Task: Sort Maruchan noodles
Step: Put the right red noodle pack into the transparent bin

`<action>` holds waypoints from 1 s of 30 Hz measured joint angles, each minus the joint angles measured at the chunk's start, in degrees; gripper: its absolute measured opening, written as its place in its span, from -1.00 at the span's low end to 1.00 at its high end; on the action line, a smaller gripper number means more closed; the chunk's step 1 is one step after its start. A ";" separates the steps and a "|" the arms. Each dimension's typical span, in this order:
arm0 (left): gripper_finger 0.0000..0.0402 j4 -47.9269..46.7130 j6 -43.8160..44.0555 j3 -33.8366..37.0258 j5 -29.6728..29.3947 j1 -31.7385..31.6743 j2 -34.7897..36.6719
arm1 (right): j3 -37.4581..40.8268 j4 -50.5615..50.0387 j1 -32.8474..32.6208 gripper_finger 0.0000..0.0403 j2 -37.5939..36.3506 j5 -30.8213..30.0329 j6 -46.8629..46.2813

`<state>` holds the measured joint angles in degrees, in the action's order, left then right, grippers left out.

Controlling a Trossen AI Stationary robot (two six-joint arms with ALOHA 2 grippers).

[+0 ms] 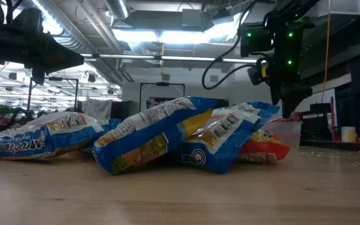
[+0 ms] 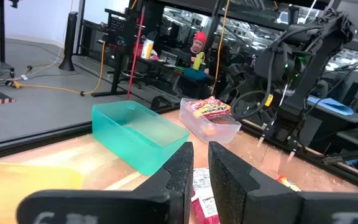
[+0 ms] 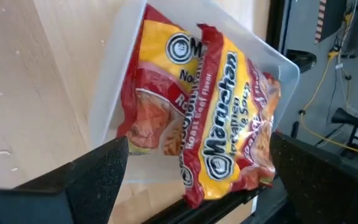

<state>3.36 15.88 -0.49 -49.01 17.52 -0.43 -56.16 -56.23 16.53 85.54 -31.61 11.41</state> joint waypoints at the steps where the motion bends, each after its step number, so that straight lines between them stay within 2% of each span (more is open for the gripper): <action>1: -0.78 0.00 0.00 0.00 0.02 0.00 0.00 | 0.00 0.31 0.00 0.88 0.89 0.15 0.85; 3: -0.78 0.00 0.00 0.00 -0.02 0.00 0.01 | 0.00 0.23 0.00 0.88 2.99 -0.09 1.26; 10: -0.78 0.00 0.00 0.00 0.06 0.00 0.02 | 0.07 0.89 0.00 0.88 6.78 -9.26 2.60; 16: -0.78 0.00 0.00 0.00 0.11 0.00 0.02 | 0.20 1.38 1.27 0.88 6.77 -9.39 2.05; 21: -0.78 0.00 0.00 0.00 0.18 0.00 0.01 | 2.67 2.88 4.38 0.88 6.75 -11.99 0.93; 25: -0.78 0.00 0.02 0.00 0.22 0.00 0.02 | 4.60 4.54 6.59 0.88 6.75 -11.44 0.21; 28: -0.78 0.00 0.04 0.00 0.22 0.00 0.01 | 5.25 5.22 6.82 0.81 6.74 -12.49 -1.28; 30: -0.78 0.00 0.04 0.00 0.22 0.00 0.00 | 5.27 5.30 6.80 0.70 6.75 -13.33 -2.24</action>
<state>3.36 15.92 -0.49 -48.80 17.52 -0.42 -50.89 -50.93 23.33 92.29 -44.93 9.16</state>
